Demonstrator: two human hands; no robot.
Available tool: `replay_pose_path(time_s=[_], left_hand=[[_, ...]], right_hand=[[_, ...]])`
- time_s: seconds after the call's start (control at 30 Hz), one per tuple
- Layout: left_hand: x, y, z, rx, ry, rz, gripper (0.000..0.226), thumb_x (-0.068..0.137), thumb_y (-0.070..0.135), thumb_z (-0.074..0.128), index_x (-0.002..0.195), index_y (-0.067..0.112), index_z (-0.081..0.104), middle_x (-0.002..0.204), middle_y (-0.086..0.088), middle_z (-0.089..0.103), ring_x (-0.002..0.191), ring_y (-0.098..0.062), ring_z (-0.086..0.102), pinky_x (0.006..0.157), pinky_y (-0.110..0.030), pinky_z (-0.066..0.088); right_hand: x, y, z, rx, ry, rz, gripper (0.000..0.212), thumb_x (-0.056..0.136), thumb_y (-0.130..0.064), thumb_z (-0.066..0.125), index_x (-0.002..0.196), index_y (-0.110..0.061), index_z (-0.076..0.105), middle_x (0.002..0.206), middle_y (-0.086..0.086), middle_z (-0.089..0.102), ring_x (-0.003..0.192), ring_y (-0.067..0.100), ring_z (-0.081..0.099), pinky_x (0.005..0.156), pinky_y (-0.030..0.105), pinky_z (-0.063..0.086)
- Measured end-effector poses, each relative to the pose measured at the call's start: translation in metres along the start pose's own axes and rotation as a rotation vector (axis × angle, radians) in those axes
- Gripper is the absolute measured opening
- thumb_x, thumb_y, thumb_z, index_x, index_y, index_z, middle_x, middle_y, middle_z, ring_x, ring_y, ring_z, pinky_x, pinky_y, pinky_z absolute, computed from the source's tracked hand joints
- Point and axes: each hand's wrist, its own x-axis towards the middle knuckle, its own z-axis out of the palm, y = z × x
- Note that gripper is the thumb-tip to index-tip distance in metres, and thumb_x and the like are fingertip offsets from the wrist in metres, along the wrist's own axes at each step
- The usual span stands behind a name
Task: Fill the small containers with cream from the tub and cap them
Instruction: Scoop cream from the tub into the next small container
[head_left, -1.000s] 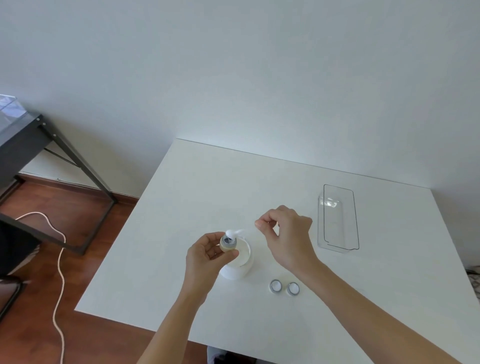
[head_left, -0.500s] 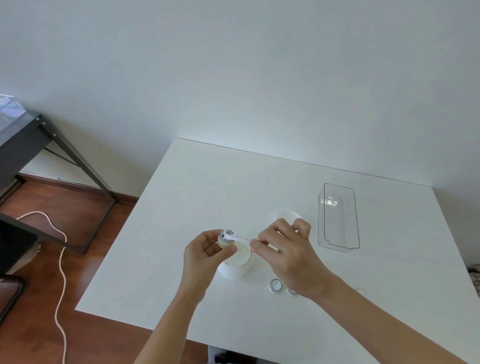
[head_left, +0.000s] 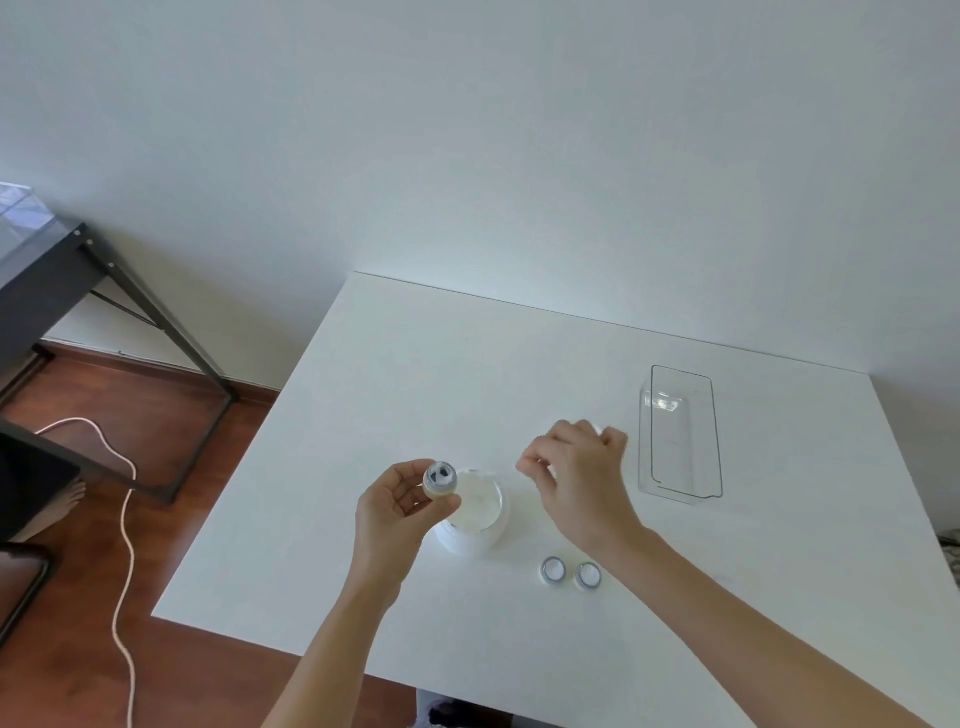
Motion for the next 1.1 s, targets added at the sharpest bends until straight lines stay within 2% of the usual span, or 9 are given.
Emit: replay_pose_path(time_s=[0.13,0.23,0.3,0.47,0.57,0.77,0.9,1.0,1.1], left_hand=[[-0.002,-0.002,-0.001,0.006,0.007,0.002,0.037,0.073,-0.009,0.082,0.101,0.013,0.072,0.094,-0.001,0.080,0.083,-0.009,0.074,0.070,-0.014,0.055],[-0.003,-0.001,-0.003,0.013,0.009,0.006,0.037,0.073,-0.008,0.083,0.100,0.014,0.073,0.094,-0.001,0.080,0.082,-0.009,0.074,0.070,-0.015,0.055],[-0.003,-0.001,-0.004,0.015,0.015,0.008,0.037,0.073,-0.008,0.083,0.100,0.016,0.073,0.095,-0.002,0.080,0.082,-0.009,0.074,0.070,-0.015,0.055],[-0.004,-0.002,-0.008,0.019,0.028,0.008,0.037,0.073,-0.007,0.083,0.098,0.018,0.073,0.096,-0.002,0.080,0.083,-0.008,0.074,0.070,-0.014,0.055],[-0.004,-0.002,-0.008,0.022,0.029,0.005,0.037,0.073,-0.006,0.084,0.098,0.018,0.073,0.096,-0.001,0.080,0.083,-0.008,0.074,0.071,-0.014,0.055],[-0.003,-0.001,-0.012,0.027,0.052,0.010,0.037,0.073,-0.007,0.083,0.100,0.015,0.072,0.097,-0.002,0.080,0.084,-0.008,0.075,0.071,-0.014,0.056],[-0.002,-0.002,-0.014,0.021,0.074,0.006,0.038,0.073,-0.007,0.083,0.103,0.014,0.072,0.099,-0.003,0.079,0.086,-0.010,0.075,0.071,-0.015,0.056],[-0.001,-0.003,-0.014,0.024,0.074,0.008,0.038,0.074,-0.007,0.083,0.103,0.014,0.072,0.098,-0.003,0.079,0.085,-0.010,0.075,0.071,-0.014,0.056],[-0.001,-0.003,-0.012,0.023,0.070,0.004,0.037,0.073,-0.007,0.083,0.102,0.015,0.072,0.097,-0.002,0.080,0.083,-0.008,0.075,0.070,-0.013,0.056]], right_hand=[[0.006,-0.014,0.021,-0.349,-0.221,-0.224,0.021,0.065,-0.014,0.079,0.056,-0.021,0.061,0.060,-0.006,0.053,0.064,0.020,0.053,0.069,0.032,0.023],[0.010,-0.025,0.031,-0.494,-0.248,-0.246,0.024,0.053,-0.002,0.063,0.046,-0.022,0.051,0.052,-0.006,0.039,0.058,0.018,0.049,0.068,0.031,0.022],[0.012,-0.029,0.035,-0.484,-0.350,-0.219,0.022,0.059,0.000,0.056,0.053,-0.020,0.048,0.059,-0.004,0.033,0.065,0.020,0.044,0.072,0.032,0.020],[0.014,-0.021,0.053,-0.220,-0.529,0.089,0.024,0.087,-0.017,0.055,0.065,-0.018,0.043,0.068,-0.002,0.050,0.079,0.025,0.046,0.074,0.036,0.019],[0.014,-0.017,0.053,-0.004,-0.536,0.324,0.023,0.090,-0.028,0.054,0.069,-0.020,0.049,0.069,-0.002,0.056,0.079,0.024,0.058,0.078,0.037,0.024],[0.010,0.002,0.044,0.286,-0.533,0.693,0.025,0.089,-0.033,0.060,0.068,-0.021,0.054,0.071,-0.003,0.055,0.075,0.021,0.054,0.080,0.036,0.024],[0.007,0.011,0.033,0.473,-0.517,0.795,0.021,0.088,-0.033,0.065,0.079,-0.015,0.067,0.078,-0.001,0.063,0.086,0.022,0.056,0.088,0.035,0.024],[0.008,0.016,0.022,0.596,-0.494,0.811,0.021,0.088,-0.030,0.066,0.083,-0.010,0.071,0.096,0.003,0.072,0.106,0.022,0.059,0.108,0.045,0.030],[0.010,0.019,0.009,0.669,-0.484,0.788,0.018,0.090,-0.028,0.065,0.078,-0.016,0.070,0.093,-0.006,0.070,0.111,0.018,0.057,0.107,0.040,0.032]])
